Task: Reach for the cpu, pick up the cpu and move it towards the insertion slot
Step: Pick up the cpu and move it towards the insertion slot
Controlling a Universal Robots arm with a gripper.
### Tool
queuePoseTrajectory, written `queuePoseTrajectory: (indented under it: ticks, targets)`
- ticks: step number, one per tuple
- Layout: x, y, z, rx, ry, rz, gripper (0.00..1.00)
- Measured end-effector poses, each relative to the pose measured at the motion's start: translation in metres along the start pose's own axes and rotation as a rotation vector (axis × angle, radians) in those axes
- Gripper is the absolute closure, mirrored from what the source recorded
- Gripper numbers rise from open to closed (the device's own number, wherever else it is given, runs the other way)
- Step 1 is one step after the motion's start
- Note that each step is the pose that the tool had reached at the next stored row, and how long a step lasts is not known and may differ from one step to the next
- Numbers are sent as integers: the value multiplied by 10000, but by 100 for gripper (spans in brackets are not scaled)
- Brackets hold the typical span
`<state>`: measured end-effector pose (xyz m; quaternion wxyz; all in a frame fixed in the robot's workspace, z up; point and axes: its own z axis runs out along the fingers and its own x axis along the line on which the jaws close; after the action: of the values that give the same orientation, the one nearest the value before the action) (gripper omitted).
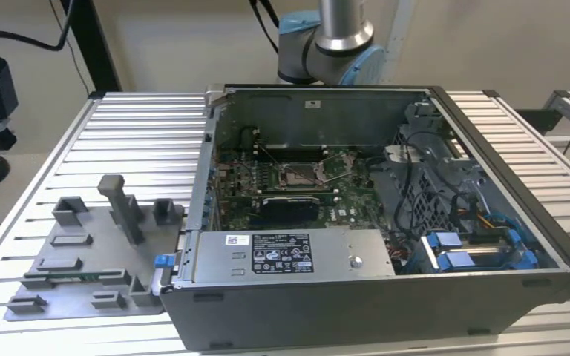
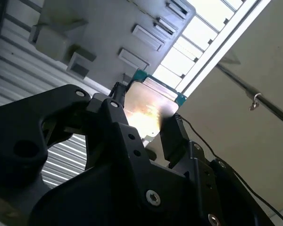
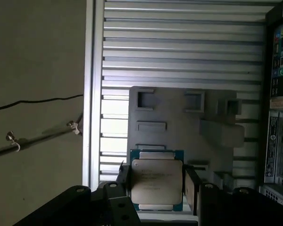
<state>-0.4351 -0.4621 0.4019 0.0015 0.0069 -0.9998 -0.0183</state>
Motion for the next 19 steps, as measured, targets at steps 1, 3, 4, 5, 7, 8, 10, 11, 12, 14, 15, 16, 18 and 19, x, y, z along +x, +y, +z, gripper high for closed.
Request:
queuePoseTrajectory:
  ticks: [1, 3, 4, 5, 7, 8, 10, 11, 12, 14, 15, 16, 18, 19]
  targets:
    - [0, 1, -34, -1, -1, 0, 100]
    - [0, 3, -89, -1, -1, 0, 100]
    - [0, 3, -94, -1, -2, 0, 100]
    - [0, 3, -94, -2, -3, -1, 100]
    - [0, 3, -94, -2, -4, -1, 100]
    - [0, 3, -95, -1, -3, 0, 100]
    - [0, 4, -95, -1, -3, 0, 100]
    - [0, 4, -95, -1, -3, 0, 100]
    - [0, 4, -95, -1, -3, 0, 100]
    - [0, 4, -95, -1, -3, -1, 100]
    - [0, 4, -95, -1, -3, 0, 100]
    - [0, 4, -95, -1, -3, -1, 100]
    - [-2, 4, -96, 0, -3, 0, 100]
    - [-9, 3, -97, 1, -1, -1, 100]
